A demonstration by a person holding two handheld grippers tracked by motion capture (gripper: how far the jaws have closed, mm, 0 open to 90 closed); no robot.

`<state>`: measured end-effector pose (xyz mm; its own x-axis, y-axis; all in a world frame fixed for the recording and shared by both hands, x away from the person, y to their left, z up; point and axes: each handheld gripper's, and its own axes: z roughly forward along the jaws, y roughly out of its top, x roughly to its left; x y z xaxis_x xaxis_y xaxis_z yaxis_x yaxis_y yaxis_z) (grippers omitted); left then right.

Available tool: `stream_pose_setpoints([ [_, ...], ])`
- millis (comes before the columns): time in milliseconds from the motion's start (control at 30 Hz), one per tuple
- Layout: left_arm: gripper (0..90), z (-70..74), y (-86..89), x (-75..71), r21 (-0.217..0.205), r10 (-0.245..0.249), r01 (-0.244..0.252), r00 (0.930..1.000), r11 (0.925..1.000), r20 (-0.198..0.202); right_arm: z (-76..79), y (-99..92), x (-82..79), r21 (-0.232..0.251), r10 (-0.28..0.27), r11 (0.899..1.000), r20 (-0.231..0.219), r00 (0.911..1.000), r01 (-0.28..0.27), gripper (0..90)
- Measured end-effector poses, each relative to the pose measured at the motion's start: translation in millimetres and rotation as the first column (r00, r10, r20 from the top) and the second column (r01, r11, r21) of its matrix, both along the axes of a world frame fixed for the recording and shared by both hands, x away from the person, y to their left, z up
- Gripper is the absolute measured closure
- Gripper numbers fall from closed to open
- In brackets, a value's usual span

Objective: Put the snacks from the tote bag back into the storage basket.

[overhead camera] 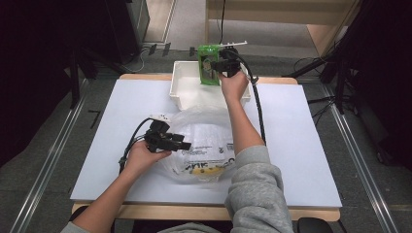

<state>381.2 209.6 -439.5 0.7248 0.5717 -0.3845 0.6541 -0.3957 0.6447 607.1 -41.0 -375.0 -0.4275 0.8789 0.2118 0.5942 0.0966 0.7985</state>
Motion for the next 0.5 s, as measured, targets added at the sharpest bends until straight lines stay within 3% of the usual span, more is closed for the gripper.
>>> stream_pose_setpoints([
  [133, 42.4, 0.0, 0.3, 0.2, 0.000, 0.001, -0.001, 1.0000, 1.0000, -0.004, -5.6, 0.7, 2.7, -0.010, -0.002, 1.000, -0.004, 1.0000, 0.002, 73.7],
  [233, 42.4, -0.1, 0.3, 0.4, -0.005, 0.001, -0.001, 1.0000, 1.0000, -0.003, -13.6, 2.9, 3.5, -0.048, -0.002, 0.999, -0.015, 0.9999, 0.001, 73.7],
  [367, 42.4, -0.4, -0.1, 0.4, 0.004, -0.002, 0.002, 1.0000, 1.0000, -0.002, -22.0, -0.2, 5.2, -0.011, -0.013, 1.000, -0.020, 0.9997, 0.012, 73.8],
  [500, 42.4, -0.9, -0.5, 0.5, 0.004, -0.002, 0.002, 1.0000, 1.0000, -0.005, -22.8, -0.5, 5.3, -0.041, -0.013, 0.999, -0.021, 0.9997, 0.012, 73.8],
])
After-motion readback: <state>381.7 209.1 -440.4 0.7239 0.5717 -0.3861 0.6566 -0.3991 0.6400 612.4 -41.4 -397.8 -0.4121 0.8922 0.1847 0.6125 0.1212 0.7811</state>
